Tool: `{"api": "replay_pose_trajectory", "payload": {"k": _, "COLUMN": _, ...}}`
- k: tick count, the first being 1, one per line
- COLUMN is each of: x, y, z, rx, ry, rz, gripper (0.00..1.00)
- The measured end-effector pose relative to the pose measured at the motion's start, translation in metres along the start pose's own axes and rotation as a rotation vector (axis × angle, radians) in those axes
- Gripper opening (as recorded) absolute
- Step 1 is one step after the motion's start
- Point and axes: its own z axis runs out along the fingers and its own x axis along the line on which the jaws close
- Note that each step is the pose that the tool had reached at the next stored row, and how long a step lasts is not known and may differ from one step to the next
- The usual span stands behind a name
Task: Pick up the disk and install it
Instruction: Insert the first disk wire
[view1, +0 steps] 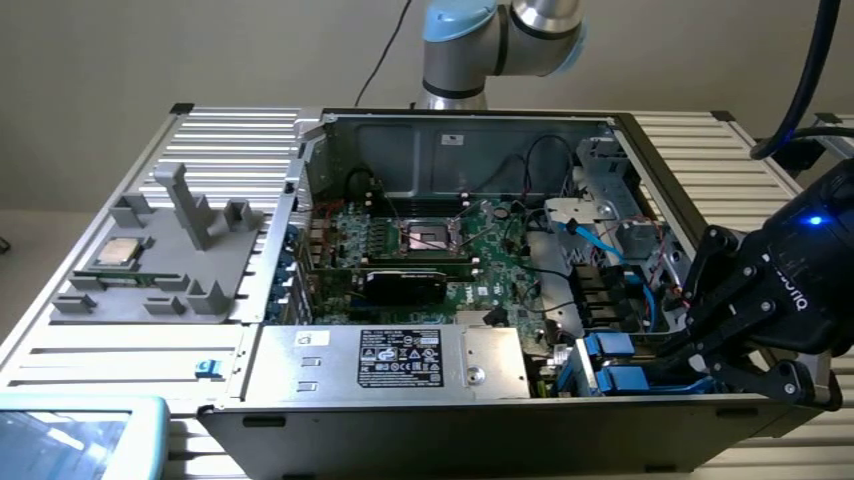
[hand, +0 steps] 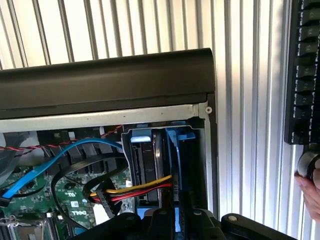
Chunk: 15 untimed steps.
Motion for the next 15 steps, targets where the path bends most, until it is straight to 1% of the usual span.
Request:
{"api": "replay_pose_trajectory", "payload": {"k": 1, "x": 0.000, "y": 0.0000, "z": 0.0000, "rx": 0.0001, "ry": -0.0006, "rz": 0.000, "gripper": 0.16}}
{"api": "replay_pose_trajectory", "payload": {"k": 5, "x": 0.002, "y": -0.0002, "z": 0.0002, "rx": 0.0024, "ry": -0.0094, "rz": 0.004, "gripper": 0.16}}
{"api": "replay_pose_trajectory", "payload": {"k": 7, "x": 0.003, "y": -0.0002, "z": 0.0003, "rx": 0.0039, "ry": -0.0163, "rz": 0.006, "gripper": 0.16}}
{"api": "replay_pose_trajectory", "payload": {"k": 9, "x": 0.005, "y": -0.0002, "z": 0.0004, "rx": 0.0068, "ry": -0.0237, "rz": 0.008, "gripper": 0.16}}
{"api": "replay_pose_trajectory", "payload": {"k": 10, "x": 0.005, "y": -0.0003, "z": 0.0005, "rx": 0.0090, "ry": -0.0266, "rz": 0.009, "gripper": 0.16}}
{"api": "replay_pose_trajectory", "payload": {"k": 12, "x": 0.007, "y": -0.0004, "z": 0.0008, "rx": 0.0161, "ry": -0.0306, "rz": 0.010, "gripper": 0.16}}
{"api": "replay_pose_trajectory", "payload": {"k": 13, "x": 0.009, "y": -0.0004, "z": 0.0010, "rx": 0.0205, "ry": -0.0316, "rz": 0.010, "gripper": 0.16}}
{"api": "replay_pose_trajectory", "payload": {"k": 15, "x": 0.013, "y": 0.0000, "z": 0.0013, "rx": 0.0273, "ry": -0.0323, "rz": 0.011, "gripper": 0.16}}
